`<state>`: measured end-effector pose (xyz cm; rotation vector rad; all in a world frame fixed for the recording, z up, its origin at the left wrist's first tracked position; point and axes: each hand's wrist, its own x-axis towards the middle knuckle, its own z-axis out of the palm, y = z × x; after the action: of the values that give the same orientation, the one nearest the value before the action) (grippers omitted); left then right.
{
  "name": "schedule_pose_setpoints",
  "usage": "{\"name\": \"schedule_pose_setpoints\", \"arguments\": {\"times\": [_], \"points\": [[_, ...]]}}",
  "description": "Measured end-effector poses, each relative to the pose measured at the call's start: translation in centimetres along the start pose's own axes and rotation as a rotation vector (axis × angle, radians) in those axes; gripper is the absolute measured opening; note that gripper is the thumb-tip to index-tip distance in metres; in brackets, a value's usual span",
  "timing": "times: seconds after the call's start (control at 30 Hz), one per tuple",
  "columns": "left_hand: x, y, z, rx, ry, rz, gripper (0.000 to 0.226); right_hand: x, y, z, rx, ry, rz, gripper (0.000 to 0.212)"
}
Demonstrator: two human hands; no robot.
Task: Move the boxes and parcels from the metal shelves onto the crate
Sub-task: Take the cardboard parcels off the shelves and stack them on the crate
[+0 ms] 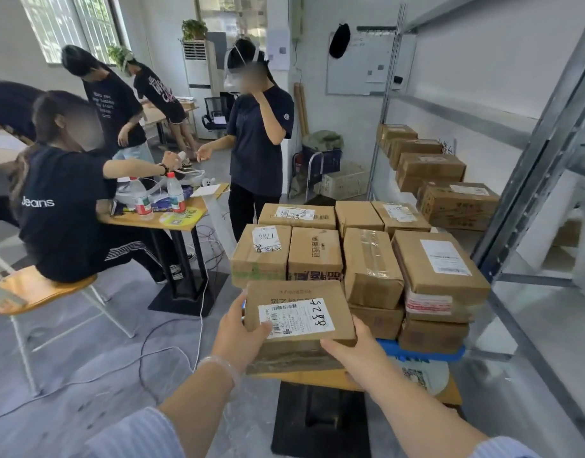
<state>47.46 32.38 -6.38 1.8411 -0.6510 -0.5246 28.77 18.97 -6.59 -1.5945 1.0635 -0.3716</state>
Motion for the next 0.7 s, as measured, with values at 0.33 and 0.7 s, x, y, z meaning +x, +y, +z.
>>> {"name": "schedule_pose_setpoints", "arguments": {"times": [0.33, 0.7], "points": [[7.5, -1.0, -1.6, 0.096, -0.396, 0.128, 0.075, 4.0, -1.1, 3.3, -0.23, 0.233, -0.012, 0.085], [9.9, -2.5, -0.4, 0.211, -0.354, 0.096, 0.082, 6.4, -0.9, 3.1, -0.308, 0.196, -0.049, 0.087]]}}
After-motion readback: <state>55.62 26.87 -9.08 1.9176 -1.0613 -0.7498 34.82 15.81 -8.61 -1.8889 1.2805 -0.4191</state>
